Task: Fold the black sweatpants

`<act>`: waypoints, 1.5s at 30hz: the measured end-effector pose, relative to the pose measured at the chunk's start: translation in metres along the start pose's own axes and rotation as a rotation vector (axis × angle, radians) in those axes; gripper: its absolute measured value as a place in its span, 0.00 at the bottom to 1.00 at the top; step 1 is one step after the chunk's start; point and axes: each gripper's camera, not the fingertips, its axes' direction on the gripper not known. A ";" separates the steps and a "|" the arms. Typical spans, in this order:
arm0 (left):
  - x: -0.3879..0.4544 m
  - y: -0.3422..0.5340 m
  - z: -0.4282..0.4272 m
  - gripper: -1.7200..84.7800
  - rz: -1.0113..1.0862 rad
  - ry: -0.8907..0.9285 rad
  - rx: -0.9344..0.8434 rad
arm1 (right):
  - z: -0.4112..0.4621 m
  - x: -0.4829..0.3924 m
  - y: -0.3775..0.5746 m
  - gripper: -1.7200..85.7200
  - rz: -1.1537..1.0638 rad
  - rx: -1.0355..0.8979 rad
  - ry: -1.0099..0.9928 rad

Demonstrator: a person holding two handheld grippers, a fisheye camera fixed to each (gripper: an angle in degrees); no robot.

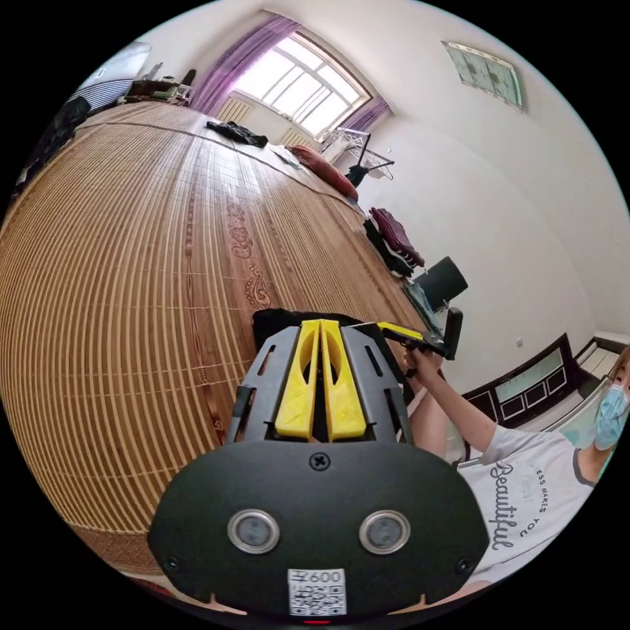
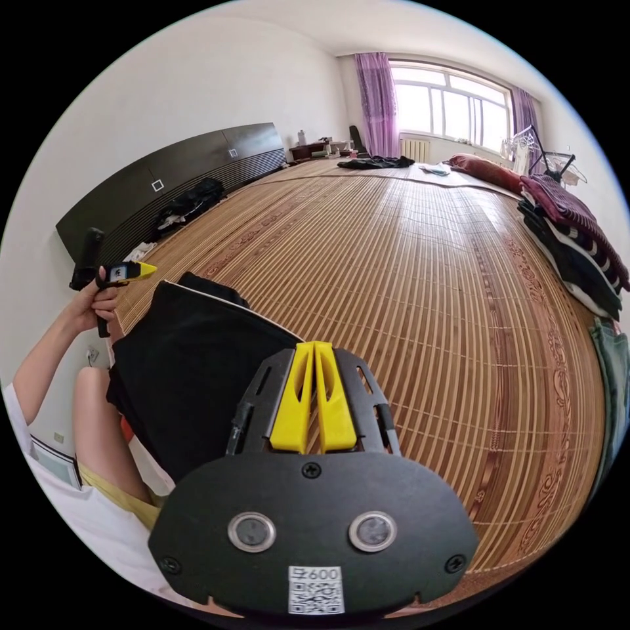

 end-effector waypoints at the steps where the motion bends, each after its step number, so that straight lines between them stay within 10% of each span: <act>1: 0.003 -0.001 0.008 0.02 0.013 -0.044 -0.031 | 0.000 -0.002 -0.001 0.01 -0.006 0.001 0.008; 23: -0.089 0.060 0.022 0.02 -0.206 -0.277 0.020 | 0.008 0.006 -0.009 0.01 -0.016 0.004 0.024; 32: -0.123 0.125 -0.048 0.13 -0.172 0.120 0.009 | 0.012 0.023 -0.011 0.01 0.001 0.002 -0.001; 45: -0.195 0.167 -0.080 0.08 -0.194 0.182 0.032 | 0.018 0.053 -0.008 0.01 0.038 0.005 -0.056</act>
